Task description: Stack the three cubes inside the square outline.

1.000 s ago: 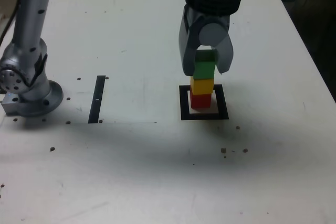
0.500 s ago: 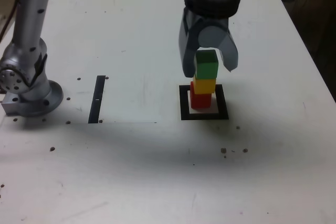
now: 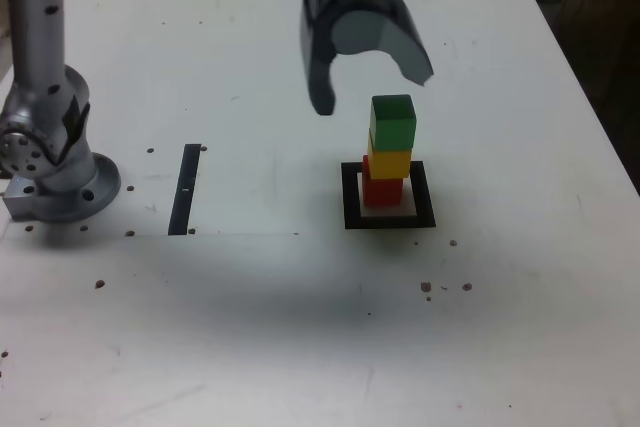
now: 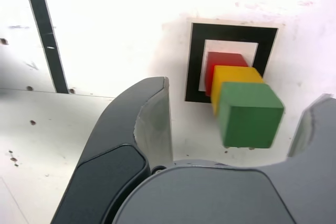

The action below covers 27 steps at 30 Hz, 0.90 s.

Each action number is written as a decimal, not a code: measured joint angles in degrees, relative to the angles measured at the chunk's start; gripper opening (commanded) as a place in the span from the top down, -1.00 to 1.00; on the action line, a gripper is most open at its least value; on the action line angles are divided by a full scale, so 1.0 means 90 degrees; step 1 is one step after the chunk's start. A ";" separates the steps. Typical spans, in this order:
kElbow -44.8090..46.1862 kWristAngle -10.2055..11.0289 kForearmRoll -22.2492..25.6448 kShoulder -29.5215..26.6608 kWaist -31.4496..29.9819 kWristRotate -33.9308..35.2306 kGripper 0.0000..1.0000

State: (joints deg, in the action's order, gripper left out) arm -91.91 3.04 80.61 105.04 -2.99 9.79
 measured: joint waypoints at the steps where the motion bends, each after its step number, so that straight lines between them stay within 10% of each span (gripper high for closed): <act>1: 0.0037 0.0008 0.0003 -0.0052 0.0000 0.0008 -0.99; 27: 0.3058 0.0176 -0.0640 -0.1969 0.0002 0.0192 -1.00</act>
State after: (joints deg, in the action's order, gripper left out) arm -64.39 4.63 74.85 87.32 -2.98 11.52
